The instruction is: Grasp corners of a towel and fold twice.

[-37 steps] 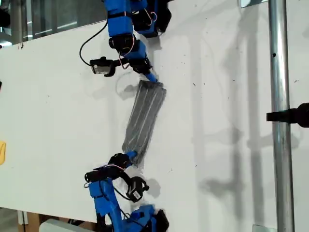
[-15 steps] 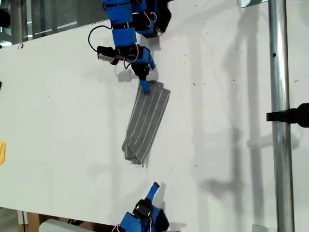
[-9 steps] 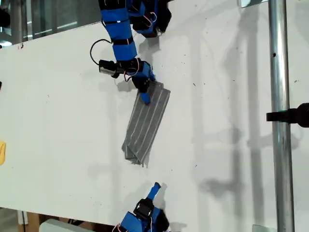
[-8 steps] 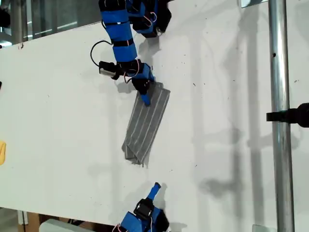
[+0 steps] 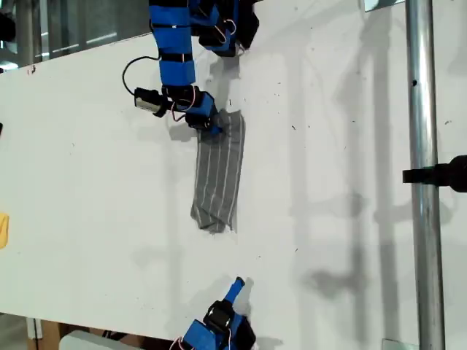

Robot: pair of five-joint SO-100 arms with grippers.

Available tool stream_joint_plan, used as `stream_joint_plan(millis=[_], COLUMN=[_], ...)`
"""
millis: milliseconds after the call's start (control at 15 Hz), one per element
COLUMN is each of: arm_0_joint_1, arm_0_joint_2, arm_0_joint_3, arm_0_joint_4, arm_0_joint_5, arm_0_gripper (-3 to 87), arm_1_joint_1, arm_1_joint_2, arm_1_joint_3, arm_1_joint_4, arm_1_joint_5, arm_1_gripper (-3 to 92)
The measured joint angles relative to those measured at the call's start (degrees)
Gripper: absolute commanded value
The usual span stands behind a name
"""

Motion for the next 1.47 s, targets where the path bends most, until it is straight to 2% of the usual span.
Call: stream_joint_plan(millis=[133, 267, 333, 467, 733, 1267, 1333, 1400, 1467], arm_0_joint_1=[0.0, 0.0, 0.0, 0.0, 0.0, 0.0, 0.0, 0.0, 0.0], arm_0_joint_2=[0.0, 0.0, 0.0, 0.0, 0.0, 0.0, 0.0, 0.0, 0.0], arm_0_joint_3=[0.0, 0.0, 0.0, 0.0, 0.0, 0.0, 0.0, 0.0, 0.2], arm_0_joint_4=[0.0, 0.0, 0.0, 0.0, 0.0, 0.0, 0.0, 0.0, 0.0], arm_0_joint_5=[0.0, 0.0, 0.0, 0.0, 0.0, 0.0, 0.0, 0.0, 0.0], arm_0_gripper=[-2.9, -2.9, -2.9, -2.9, -2.9, -2.9, -2.9, -2.9, -2.9], arm_1_joint_1=[-2.9, -6.4, -7.4, -6.5, -5.3, -1.6, -1.4, -1.2, -1.0], arm_1_joint_2=[17.7, 34.1, 39.7, 41.5, 35.2, 4.0, -1.7, -5.4, -9.5], arm_1_joint_3=[0.1, -1.8, -3.6, -4.8, -0.9, -0.1, -1.8, -5.2, -10.4], arm_1_joint_4=[18.4, 38.0, 44.3, 45.2, 23.1, -11.1, -13.9, -15.2, -16.9], arm_1_joint_5=[0.4, 5.5, 6.4, 4.9, -0.4, -5.9, -7.0, -8.9, -12.7], arm_1_gripper=[-0.1, -0.1, -0.1, -0.1, -0.1, 0.5, 7.5, 53.5, 58.9])
